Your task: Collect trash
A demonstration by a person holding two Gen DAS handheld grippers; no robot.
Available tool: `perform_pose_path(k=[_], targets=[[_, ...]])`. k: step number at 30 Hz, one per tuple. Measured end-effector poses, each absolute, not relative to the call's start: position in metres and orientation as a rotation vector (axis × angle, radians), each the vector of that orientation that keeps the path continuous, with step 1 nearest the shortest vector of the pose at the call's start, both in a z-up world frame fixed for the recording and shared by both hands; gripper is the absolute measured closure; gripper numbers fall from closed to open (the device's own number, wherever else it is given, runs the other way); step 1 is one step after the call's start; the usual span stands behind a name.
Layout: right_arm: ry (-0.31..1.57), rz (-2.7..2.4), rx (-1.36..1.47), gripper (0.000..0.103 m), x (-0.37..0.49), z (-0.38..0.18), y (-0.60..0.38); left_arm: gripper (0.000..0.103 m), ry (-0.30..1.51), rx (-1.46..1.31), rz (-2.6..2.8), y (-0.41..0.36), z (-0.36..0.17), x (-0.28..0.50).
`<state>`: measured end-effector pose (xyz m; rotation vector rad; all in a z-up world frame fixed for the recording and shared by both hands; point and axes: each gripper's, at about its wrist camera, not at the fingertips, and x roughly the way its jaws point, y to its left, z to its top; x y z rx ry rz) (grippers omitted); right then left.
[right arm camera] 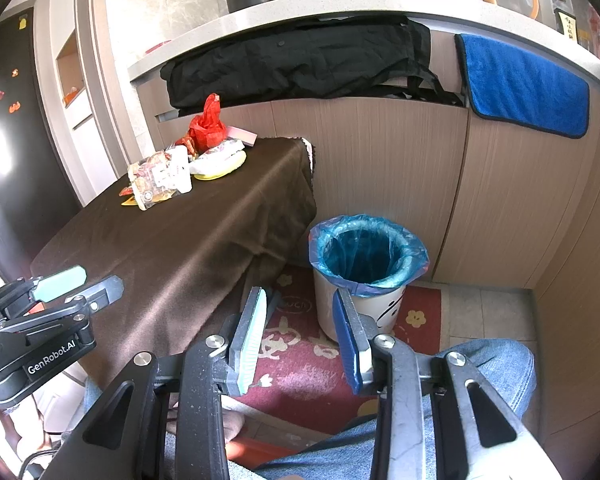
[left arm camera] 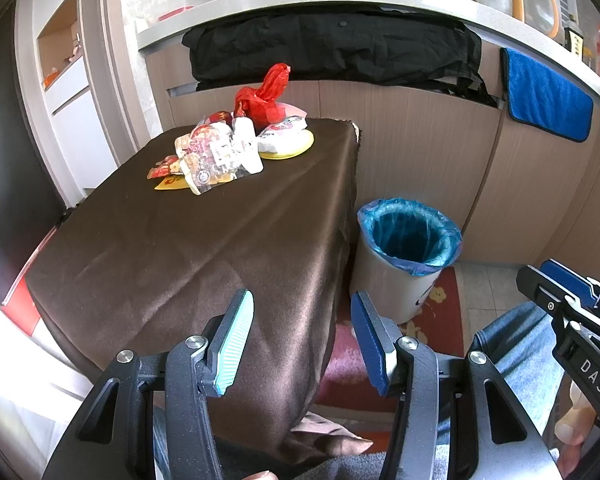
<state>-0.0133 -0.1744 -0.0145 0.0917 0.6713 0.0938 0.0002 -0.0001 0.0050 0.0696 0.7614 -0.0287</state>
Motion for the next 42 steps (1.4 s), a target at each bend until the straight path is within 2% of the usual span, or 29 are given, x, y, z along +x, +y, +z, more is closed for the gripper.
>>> perform_pose_path(k=[6,14,20,25,29,38,40,42], targets=[[0.663,0.103,0.065,0.07,-0.008,-0.01,-0.174,0.051,0.738,0.065,-0.03,0.007,0.011,0.013],[0.574,0.162,0.007,0.07,0.053,0.018,-0.168,0.051,0.677,0.123,-0.006,0.048,0.023,0.089],[0.535,0.248,-0.045,0.071,0.132,0.037,-0.134,0.05,0.712,0.056,-0.055,0.099,0.022,0.169],[0.541,0.358,-0.086,0.071,0.199,0.042,-0.086,0.05,0.715,0.02,-0.07,0.137,0.019,0.207],[0.553,0.435,-0.134,0.071,0.26,0.043,-0.041,0.048,0.71,0.011,-0.077,0.157,0.011,0.224],[0.629,0.405,-0.153,0.071,0.371,0.022,0.006,0.047,0.834,-0.075,-0.206,0.177,-0.025,0.251],[0.668,0.43,-0.124,0.076,0.391,0.016,0.008,0.047,0.827,-0.076,-0.212,0.18,-0.026,0.253],[0.676,0.454,-0.082,0.077,0.401,0.016,0.008,0.047,0.819,-0.092,-0.22,0.185,-0.025,0.255]])
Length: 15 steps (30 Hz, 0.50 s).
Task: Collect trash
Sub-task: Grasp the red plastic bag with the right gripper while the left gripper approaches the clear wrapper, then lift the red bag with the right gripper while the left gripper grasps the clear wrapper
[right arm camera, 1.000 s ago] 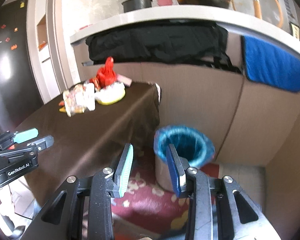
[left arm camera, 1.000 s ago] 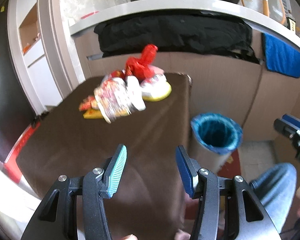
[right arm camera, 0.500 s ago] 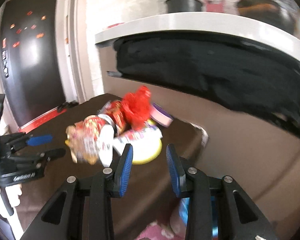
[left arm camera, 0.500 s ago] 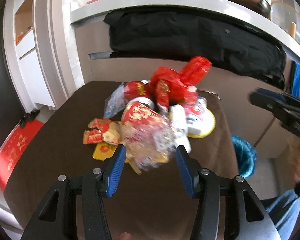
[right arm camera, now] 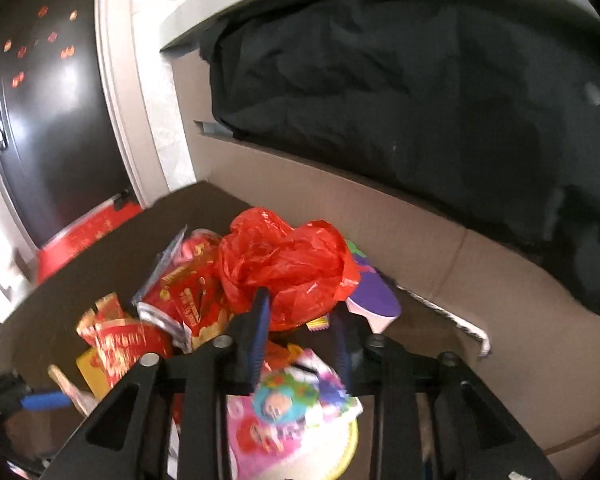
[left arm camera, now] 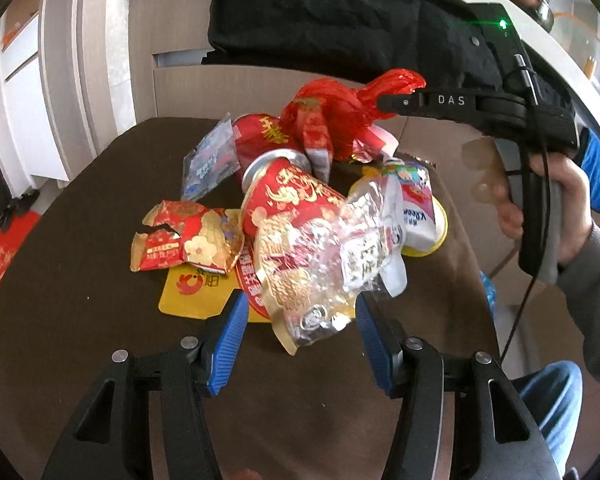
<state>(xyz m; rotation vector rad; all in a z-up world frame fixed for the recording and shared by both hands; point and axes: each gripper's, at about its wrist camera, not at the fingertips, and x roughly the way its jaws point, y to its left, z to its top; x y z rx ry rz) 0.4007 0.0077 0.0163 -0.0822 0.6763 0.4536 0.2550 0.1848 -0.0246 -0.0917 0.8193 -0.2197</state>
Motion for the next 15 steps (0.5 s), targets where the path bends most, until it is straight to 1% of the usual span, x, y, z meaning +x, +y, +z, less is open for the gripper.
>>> perform_pose_path(k=[2,3,5,8,15], targets=[[0.674,0.467,-0.057,0.078,0.407,0.019,0.006,0.047,0.807,-0.127,-0.233,0.189,-0.023,0.258],[0.666,0.478,-0.041,0.08,0.409,0.021,0.004,0.047,0.804,-0.135,-0.234,0.19,-0.022,0.259],[0.638,0.511,-0.022,0.093,0.412,0.025,0.002,0.047,0.804,-0.137,-0.224,0.19,-0.023,0.262],[0.622,0.519,-0.041,0.096,0.41,0.038,0.005,0.047,0.806,-0.144,-0.217,0.188,-0.025,0.264],[0.512,0.482,-0.088,0.097,0.381,0.086,-0.009,0.047,0.782,-0.215,-0.224,0.191,-0.027,0.263]])
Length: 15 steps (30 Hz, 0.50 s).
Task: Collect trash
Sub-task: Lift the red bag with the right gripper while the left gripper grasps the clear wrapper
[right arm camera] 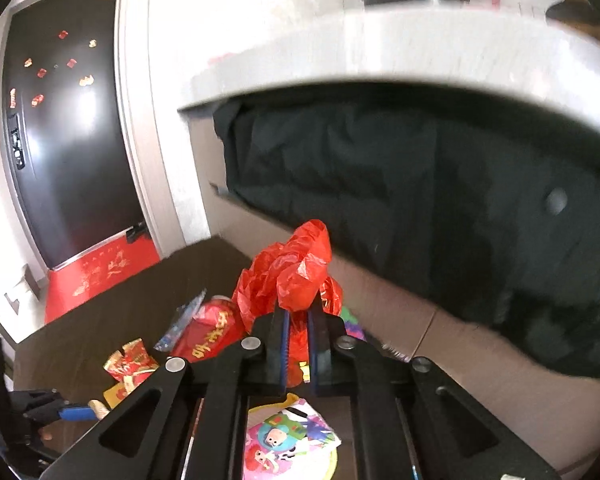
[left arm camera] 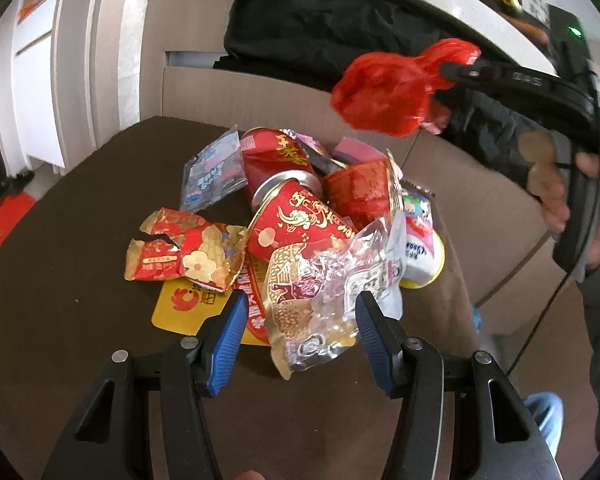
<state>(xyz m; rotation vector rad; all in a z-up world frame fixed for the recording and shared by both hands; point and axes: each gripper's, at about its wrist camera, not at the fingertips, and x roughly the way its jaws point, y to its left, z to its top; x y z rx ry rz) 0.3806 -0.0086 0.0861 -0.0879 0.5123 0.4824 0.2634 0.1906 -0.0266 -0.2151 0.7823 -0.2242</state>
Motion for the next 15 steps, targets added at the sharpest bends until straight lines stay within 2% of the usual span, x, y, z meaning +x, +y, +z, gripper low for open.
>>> perform_pose_path(k=[9,12,13,15], targets=[[0.487,0.455,-0.11,0.097,0.35,0.109,-0.032,0.058,0.804,-0.363,-0.214,0.203,-0.032,0.282],[0.491,0.448,-0.118,0.097,0.342,0.107,-0.037,0.087,0.82,-0.389,-0.235,0.203,-0.032,0.285],[0.496,0.446,-0.115,0.097,0.34,0.105,-0.04,0.094,0.828,-0.399,-0.237,0.202,-0.031,0.284],[0.506,0.447,-0.111,0.097,0.335,0.102,-0.043,0.094,0.828,-0.395,-0.236,0.2,-0.028,0.278]])
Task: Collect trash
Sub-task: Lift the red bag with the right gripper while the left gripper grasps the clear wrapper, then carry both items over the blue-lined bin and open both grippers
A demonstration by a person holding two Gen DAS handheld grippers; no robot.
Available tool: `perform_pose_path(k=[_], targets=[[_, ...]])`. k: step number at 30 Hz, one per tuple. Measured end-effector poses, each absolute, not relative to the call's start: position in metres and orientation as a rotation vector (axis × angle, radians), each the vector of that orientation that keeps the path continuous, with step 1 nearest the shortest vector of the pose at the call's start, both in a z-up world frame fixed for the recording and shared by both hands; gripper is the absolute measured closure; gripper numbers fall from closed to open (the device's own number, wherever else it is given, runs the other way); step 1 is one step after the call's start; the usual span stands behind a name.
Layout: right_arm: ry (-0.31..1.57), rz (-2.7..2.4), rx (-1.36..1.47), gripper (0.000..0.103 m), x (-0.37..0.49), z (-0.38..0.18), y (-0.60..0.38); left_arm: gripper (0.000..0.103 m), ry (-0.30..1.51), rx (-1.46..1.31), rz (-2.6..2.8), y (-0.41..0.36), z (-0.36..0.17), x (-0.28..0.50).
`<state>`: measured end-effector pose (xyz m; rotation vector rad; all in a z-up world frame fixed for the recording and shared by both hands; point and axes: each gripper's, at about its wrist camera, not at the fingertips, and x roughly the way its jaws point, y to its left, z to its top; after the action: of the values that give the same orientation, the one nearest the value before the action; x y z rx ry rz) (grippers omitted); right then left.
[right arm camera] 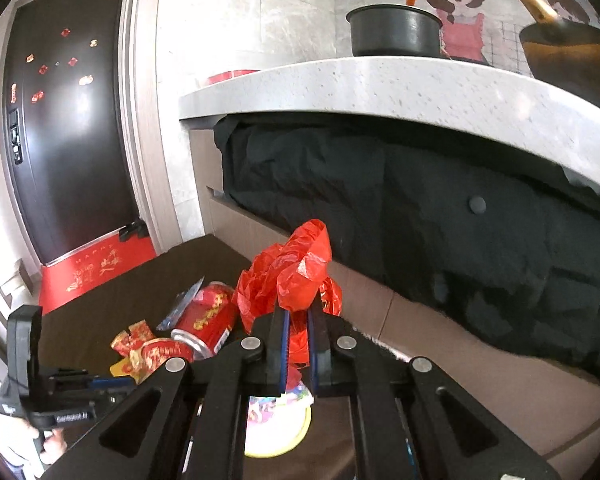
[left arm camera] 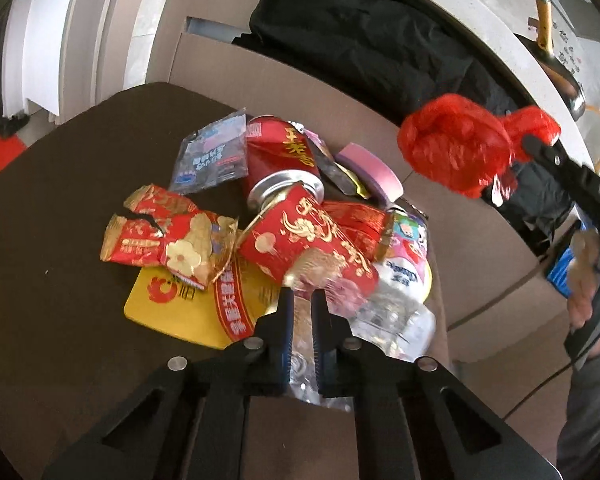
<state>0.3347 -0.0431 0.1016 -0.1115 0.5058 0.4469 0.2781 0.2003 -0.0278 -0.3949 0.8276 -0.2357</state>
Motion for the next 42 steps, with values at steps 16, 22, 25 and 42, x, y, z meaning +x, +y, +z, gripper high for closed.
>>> perform_pose_path(k=[16,22,25,42], targets=[[0.534,0.423,-0.127,0.096,0.284,0.086,-0.081,0.066,0.814,-0.251,-0.22,0.211,-0.032,0.266],[0.555,0.424,-0.12,0.096,0.284,0.081,-0.079,0.066,0.92,-0.291,-0.346,0.213,-0.05,0.293],[0.552,0.424,-0.129,0.096,0.278,0.081,-0.078,0.068,0.926,-0.335,-0.415,0.213,-0.053,0.303],[0.476,0.367,-0.106,0.096,0.245,0.103,-0.094,0.103,0.63,-0.105,-0.241,0.169,0.051,0.241]])
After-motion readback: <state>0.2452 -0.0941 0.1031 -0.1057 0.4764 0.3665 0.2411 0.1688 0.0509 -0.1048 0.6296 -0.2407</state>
